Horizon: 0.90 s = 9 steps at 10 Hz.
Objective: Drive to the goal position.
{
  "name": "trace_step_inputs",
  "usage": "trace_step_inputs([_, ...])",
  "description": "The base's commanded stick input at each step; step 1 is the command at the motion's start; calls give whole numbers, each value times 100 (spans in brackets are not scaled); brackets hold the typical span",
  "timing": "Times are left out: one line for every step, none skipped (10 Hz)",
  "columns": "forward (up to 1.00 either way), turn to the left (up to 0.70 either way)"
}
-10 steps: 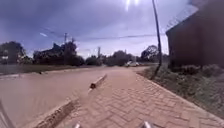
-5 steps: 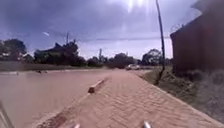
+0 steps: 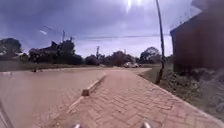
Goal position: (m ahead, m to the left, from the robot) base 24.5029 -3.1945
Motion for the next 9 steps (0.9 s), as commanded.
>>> trace_step_inputs([70,0])
trace_step_inputs([70,0])
trace_step_inputs([70,0])
trace_step_inputs([70,0])
trace_step_inputs([70,0])
trace_step_inputs([70,0])
trace_step_inputs([70,0])
trace_step_inputs([70,0])
trace_step_inputs([70,-35])
